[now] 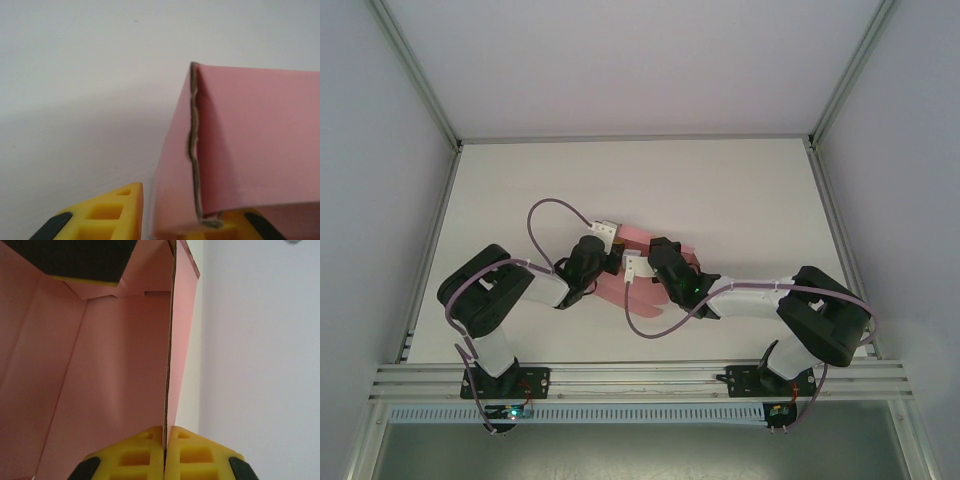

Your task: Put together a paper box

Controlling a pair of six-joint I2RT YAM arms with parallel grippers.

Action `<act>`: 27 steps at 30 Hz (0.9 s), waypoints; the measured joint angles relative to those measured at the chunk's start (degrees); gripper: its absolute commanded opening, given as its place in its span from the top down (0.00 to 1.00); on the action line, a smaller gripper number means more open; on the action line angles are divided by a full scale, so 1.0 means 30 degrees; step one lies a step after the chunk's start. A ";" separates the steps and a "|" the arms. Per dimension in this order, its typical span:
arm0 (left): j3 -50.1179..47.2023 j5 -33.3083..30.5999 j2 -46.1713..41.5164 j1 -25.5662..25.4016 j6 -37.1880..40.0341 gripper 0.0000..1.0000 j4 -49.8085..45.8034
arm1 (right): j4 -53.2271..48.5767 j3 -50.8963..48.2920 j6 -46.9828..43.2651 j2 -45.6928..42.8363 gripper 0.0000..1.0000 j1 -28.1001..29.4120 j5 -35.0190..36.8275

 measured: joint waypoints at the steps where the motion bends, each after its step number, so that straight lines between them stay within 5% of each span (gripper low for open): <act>1: 0.0000 -0.0401 0.0029 -0.0102 -0.0044 0.80 0.0029 | -0.0182 0.0109 0.0138 0.0000 1.00 0.0000 -0.0066; 8: 0.0131 -0.3053 0.0248 -0.0678 -0.0291 0.82 0.0160 | -0.1909 0.1122 0.1122 0.0000 1.00 -0.0087 -0.0845; 14: 0.0583 -0.4860 0.0634 -0.1151 -0.1384 1.00 -0.0022 | -0.3344 0.2069 0.1982 0.0000 1.00 -0.0444 -0.1676; 25: 0.2608 -0.7104 0.0255 -0.1596 -0.3577 1.00 -0.4597 | -0.4269 0.2987 0.2936 0.0379 1.00 -0.1239 -0.2863; 27: 0.2346 -0.6812 0.0211 -0.1581 -0.3249 0.90 -0.4262 | -0.4444 0.3096 0.2943 0.0386 1.00 -0.1260 -0.2943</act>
